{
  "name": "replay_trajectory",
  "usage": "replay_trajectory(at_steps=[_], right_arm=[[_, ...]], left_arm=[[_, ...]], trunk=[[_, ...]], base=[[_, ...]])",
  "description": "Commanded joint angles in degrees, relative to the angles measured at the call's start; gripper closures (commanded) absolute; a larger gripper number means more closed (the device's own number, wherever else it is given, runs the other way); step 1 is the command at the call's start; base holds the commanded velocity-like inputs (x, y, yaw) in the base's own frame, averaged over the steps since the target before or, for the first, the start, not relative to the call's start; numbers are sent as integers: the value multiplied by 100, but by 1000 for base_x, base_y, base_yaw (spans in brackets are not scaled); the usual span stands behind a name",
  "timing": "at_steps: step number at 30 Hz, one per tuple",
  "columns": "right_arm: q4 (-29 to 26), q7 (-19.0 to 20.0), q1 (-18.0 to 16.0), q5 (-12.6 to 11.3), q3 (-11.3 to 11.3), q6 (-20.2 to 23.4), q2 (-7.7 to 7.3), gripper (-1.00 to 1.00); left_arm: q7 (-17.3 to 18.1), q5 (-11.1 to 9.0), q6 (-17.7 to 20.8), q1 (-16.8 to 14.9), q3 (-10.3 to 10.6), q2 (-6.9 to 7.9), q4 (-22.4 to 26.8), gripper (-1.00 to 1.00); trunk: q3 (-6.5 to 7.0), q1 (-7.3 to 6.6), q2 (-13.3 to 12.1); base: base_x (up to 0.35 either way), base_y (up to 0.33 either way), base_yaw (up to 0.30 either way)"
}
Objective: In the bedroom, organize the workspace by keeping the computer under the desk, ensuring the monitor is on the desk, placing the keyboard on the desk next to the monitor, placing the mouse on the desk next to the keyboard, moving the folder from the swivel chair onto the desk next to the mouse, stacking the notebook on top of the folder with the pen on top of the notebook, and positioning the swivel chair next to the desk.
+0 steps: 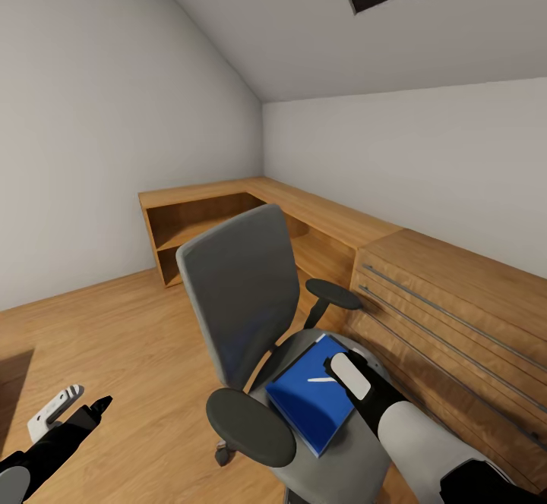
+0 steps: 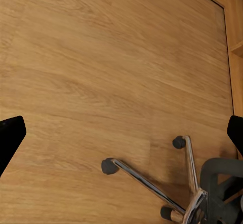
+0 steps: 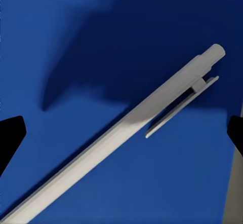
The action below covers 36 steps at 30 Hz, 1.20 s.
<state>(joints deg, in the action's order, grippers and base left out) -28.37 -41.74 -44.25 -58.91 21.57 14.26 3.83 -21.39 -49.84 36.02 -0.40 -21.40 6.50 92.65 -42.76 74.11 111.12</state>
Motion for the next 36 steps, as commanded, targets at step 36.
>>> replay_trajectory(at_steps=[36], right_arm=[[7, -1, -5, -15, 39, 25, -1, -100]], left_arm=[[-49, -61, 19, -4, -4, -8, 8, -100]], trunk=[[-6, -1, 3]], base=[[0, 0, 0]])
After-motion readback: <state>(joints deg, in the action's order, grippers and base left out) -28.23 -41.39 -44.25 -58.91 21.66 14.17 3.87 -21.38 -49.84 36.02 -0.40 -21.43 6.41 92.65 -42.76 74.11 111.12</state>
